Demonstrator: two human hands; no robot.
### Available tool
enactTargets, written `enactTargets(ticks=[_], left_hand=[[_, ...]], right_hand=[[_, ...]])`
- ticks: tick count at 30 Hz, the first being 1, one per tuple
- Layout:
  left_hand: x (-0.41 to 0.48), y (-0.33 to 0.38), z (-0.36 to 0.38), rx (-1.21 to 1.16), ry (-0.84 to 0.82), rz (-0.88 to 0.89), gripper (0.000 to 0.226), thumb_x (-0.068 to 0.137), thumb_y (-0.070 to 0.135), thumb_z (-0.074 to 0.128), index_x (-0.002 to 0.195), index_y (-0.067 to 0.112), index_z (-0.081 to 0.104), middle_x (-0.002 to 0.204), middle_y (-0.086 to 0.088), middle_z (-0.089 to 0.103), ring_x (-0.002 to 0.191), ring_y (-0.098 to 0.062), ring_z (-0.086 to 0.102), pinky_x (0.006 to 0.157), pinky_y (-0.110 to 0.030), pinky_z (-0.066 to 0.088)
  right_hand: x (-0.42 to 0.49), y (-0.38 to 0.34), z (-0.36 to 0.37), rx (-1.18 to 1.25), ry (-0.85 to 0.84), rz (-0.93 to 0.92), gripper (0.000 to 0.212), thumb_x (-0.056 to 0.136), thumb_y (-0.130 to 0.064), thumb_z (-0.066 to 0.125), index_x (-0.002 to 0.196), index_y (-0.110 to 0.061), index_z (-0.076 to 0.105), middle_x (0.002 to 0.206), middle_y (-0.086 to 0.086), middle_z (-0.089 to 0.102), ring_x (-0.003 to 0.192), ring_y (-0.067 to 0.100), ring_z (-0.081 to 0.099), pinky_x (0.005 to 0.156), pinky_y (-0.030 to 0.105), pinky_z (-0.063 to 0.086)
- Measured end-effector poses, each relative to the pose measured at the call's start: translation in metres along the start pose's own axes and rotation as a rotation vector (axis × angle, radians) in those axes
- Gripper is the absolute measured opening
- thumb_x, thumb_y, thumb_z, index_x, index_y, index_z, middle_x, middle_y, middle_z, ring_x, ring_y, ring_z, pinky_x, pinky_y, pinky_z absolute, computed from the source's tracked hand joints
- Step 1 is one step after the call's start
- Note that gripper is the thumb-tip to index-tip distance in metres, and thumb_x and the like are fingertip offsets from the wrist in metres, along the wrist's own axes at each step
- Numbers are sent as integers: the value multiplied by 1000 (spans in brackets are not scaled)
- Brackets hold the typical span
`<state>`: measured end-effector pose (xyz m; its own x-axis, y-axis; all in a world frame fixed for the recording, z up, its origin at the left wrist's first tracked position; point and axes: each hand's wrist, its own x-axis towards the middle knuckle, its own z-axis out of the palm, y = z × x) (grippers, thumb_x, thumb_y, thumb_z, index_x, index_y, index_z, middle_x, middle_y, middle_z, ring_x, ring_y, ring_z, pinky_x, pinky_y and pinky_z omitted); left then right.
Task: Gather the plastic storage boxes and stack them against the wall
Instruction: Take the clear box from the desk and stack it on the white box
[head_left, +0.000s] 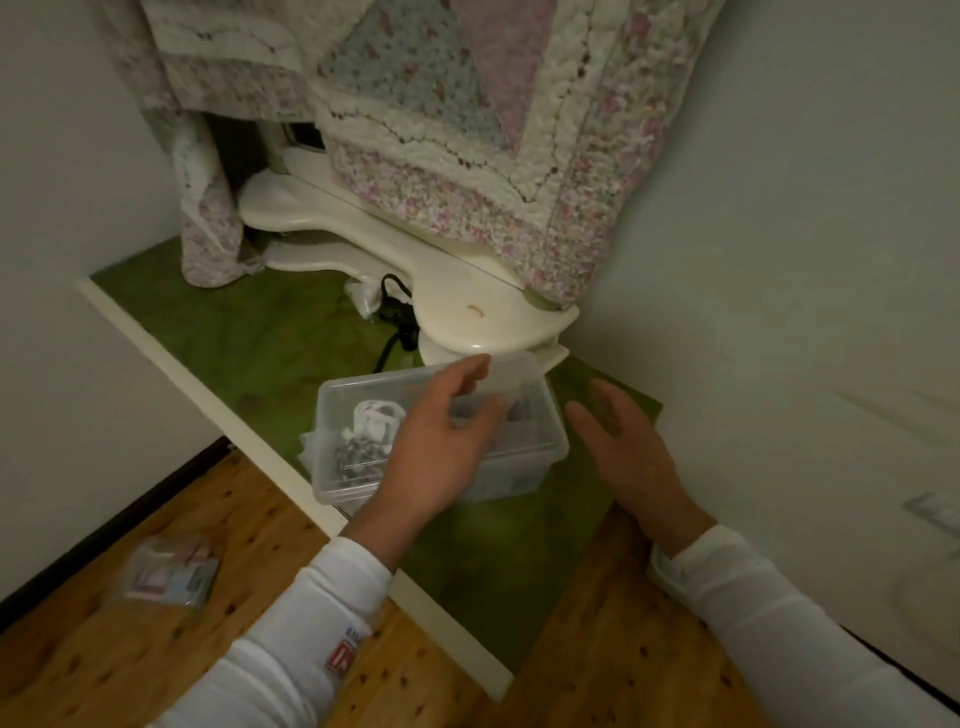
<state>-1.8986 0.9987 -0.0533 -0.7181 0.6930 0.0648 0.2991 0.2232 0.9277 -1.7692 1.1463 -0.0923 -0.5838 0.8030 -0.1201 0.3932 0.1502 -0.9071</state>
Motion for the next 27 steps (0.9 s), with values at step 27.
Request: enactTargets(ticks=[27], left_hand=[[8, -103, -101, -381, 273, -551, 60, 87, 69, 46, 134, 32, 56, 108, 13, 70, 86, 0, 66, 62, -16, 47]], right_hand=[[50, 1, 55, -89, -64, 215, 99, 65, -82, 54, 142, -20, 43, 144, 5, 47, 126, 27, 48, 105, 43, 38]])
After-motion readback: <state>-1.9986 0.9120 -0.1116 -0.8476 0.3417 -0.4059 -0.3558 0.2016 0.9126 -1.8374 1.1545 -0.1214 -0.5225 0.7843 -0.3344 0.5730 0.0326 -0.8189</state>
